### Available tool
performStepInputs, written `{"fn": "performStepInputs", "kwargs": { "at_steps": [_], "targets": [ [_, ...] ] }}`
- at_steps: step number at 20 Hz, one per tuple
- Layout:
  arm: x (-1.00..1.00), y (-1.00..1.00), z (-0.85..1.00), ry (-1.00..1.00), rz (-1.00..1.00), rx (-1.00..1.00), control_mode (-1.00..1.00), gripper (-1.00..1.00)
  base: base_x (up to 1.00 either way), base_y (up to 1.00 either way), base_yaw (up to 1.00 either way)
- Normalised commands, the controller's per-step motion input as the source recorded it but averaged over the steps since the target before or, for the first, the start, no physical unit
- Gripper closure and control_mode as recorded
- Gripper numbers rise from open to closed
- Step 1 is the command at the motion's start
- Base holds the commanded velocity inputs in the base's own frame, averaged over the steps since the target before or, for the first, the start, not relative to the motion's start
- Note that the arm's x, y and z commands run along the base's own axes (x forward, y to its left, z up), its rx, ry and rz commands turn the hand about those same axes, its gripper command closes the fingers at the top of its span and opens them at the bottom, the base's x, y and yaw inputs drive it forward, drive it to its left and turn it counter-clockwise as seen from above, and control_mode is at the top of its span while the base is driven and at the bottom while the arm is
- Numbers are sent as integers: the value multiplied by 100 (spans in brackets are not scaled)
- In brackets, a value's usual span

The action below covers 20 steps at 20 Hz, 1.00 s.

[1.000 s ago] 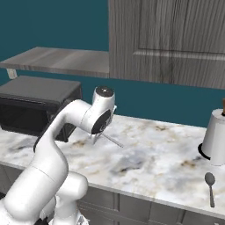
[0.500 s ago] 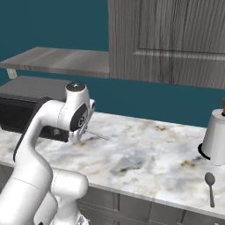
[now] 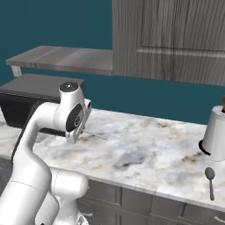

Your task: Organize the utensils by type. Pick up the wooden spoons from the counter and place them in the open cabinet. Then pick up the metallic utensils from the counter and place them in the open drawer.

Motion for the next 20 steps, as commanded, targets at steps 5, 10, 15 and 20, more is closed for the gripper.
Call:
{"fn": "performStepInputs", "kwargs": {
  "at_steps": [5,10,15,20],
  "targets": [
    [0,0,0,0,0,0,100,100,-75,20,43],
    [0,0,0,0,0,0,100,100,-55,21,89],
    [0,0,0,0,0,0,100,100,-36,8,100],
    [0,0,0,0,0,0,100,100,-37,11,100]
  ]
}}
